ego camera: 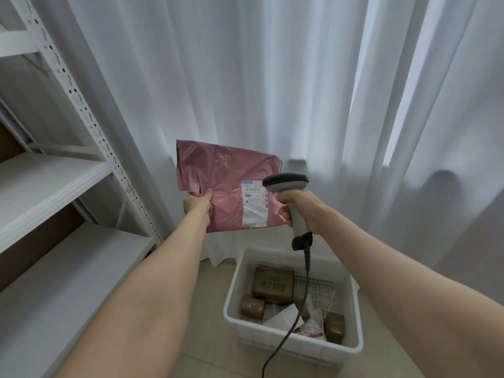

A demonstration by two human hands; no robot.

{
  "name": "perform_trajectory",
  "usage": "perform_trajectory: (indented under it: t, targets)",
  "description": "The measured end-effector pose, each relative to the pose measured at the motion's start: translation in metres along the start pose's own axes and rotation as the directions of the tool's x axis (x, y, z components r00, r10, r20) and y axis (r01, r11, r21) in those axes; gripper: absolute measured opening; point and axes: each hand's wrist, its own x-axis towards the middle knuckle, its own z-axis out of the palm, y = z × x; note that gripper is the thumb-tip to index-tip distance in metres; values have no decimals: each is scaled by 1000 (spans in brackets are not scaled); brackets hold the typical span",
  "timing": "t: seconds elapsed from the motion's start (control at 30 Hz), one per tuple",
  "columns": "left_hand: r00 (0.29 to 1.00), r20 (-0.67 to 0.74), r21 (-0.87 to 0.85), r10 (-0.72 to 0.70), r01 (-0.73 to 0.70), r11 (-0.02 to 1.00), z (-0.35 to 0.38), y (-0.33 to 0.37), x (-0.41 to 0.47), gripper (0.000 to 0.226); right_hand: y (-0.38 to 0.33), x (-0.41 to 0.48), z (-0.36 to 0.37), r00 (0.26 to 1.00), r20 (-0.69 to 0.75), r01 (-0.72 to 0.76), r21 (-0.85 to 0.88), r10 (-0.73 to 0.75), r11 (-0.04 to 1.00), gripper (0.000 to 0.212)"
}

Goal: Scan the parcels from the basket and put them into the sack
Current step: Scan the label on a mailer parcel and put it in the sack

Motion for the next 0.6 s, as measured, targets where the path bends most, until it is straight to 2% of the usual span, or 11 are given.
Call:
perform_trajectory:
  t: [0.3,0.6]
  targets:
    - [1000,-24,-1,9,-9,1000,-10,-1,10,58,-7,-5,12,1000,23,22,-70,-21,997,3]
    - [1000,12,-12,-16,16,1000,-16,-4,17,57,-10,-12,21,999,26,24,-71,-22,997,5]
